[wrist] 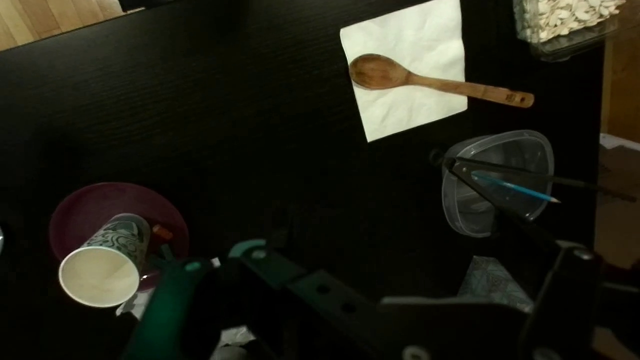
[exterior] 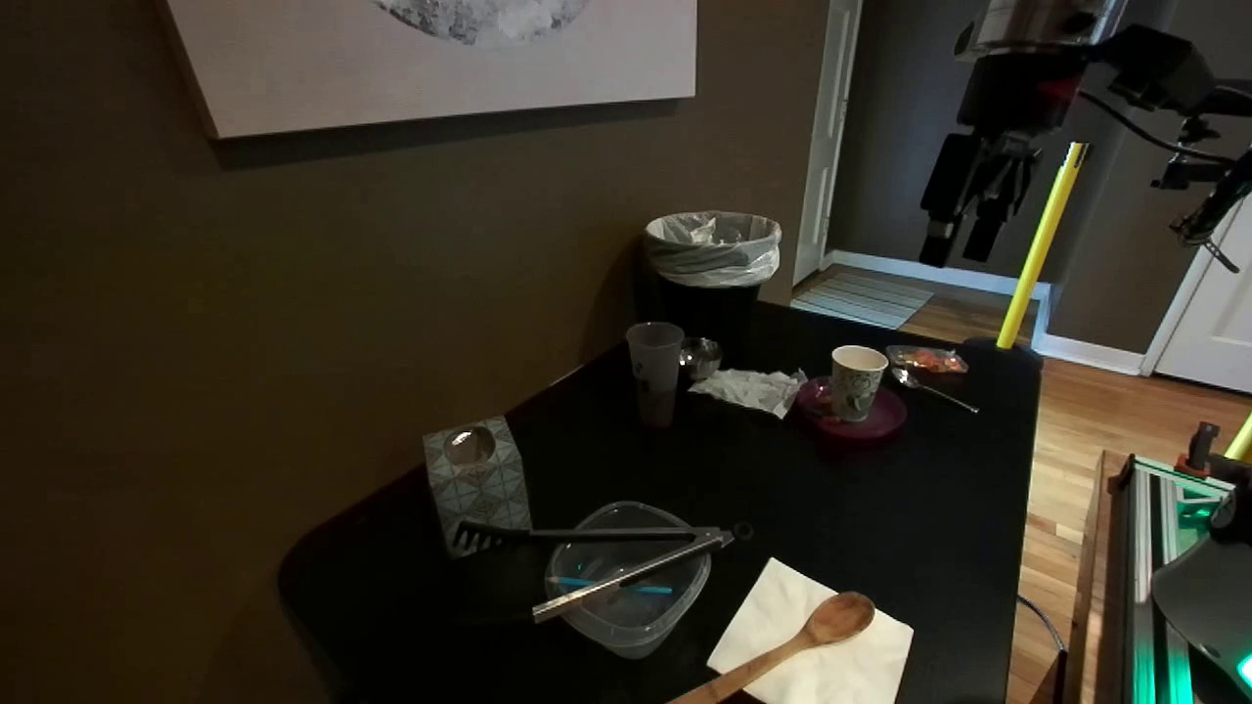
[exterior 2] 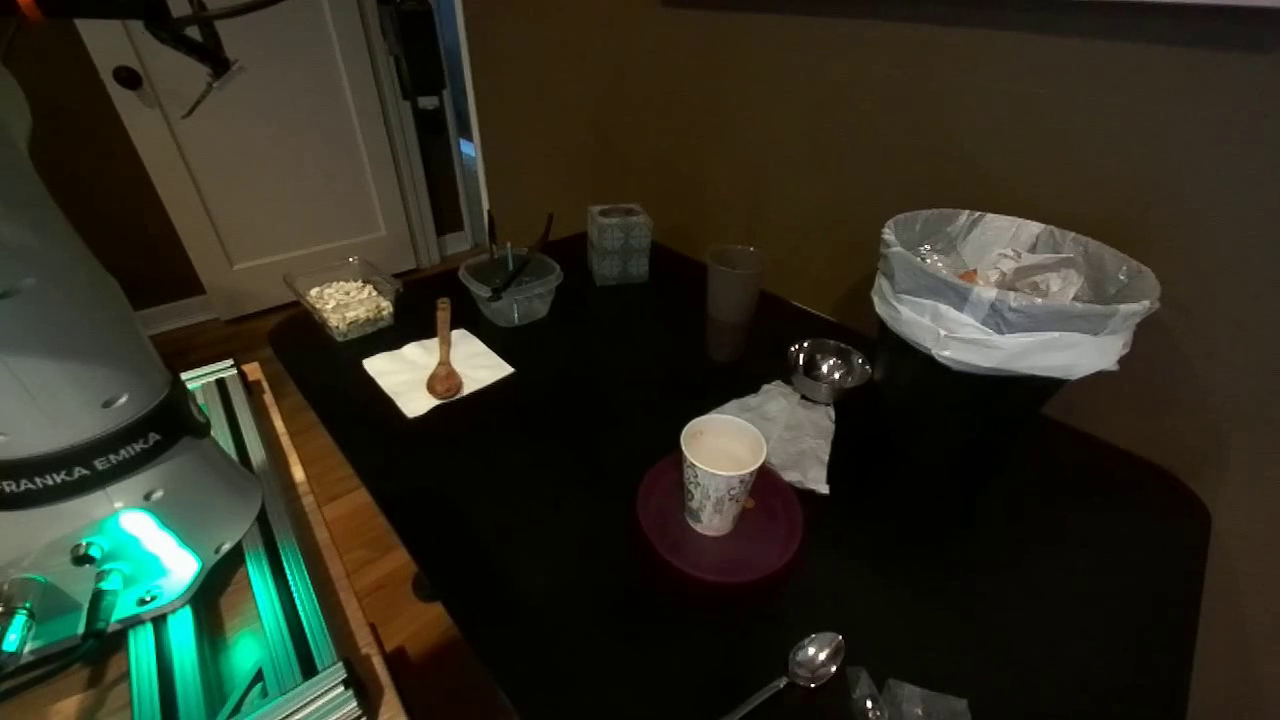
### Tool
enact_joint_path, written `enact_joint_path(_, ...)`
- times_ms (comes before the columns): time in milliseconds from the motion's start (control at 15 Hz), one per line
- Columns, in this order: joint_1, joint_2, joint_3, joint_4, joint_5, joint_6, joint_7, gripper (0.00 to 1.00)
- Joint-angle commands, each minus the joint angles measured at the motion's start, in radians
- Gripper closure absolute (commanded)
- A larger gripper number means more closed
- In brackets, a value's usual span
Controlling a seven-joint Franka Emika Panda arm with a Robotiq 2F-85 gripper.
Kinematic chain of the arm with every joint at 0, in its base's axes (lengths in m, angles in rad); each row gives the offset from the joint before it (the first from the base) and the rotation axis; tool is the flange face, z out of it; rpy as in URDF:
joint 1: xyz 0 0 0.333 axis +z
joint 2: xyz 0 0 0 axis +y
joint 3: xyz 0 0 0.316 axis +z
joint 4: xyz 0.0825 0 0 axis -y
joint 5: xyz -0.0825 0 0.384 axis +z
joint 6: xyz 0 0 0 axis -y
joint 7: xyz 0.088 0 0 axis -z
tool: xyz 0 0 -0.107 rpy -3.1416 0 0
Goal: Put the silver spoon in the lunchbox on the left
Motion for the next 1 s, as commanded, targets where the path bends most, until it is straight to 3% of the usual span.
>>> enact_joint_path(0, -0.067, 0.075, -0.014, 0.029, -0.017, 0.074, 0.014, 0.0)
enact_joint_path(467, -0.233, 0.319, -0.075, 0.128, -0.151, 0.274, 0.003, 0.0)
enact_joint_path(733, -0.27, 0.48, -0.2, 0.227, -0.204, 0.301, -0.138, 0.0)
enact_joint_path(800, -0.283, 0.517, -0.213, 0.254, -0.199, 0.283, -0.122, 0.0)
enact_joint_path(867, -0.266, 0.416, -0.188, 0.183, -0.189, 0.302, -0.097, 0.0)
enact_joint_path(933, -0.273, 0.453, -0.21, 0.206, -0.189, 0.302, -0.112, 0.0)
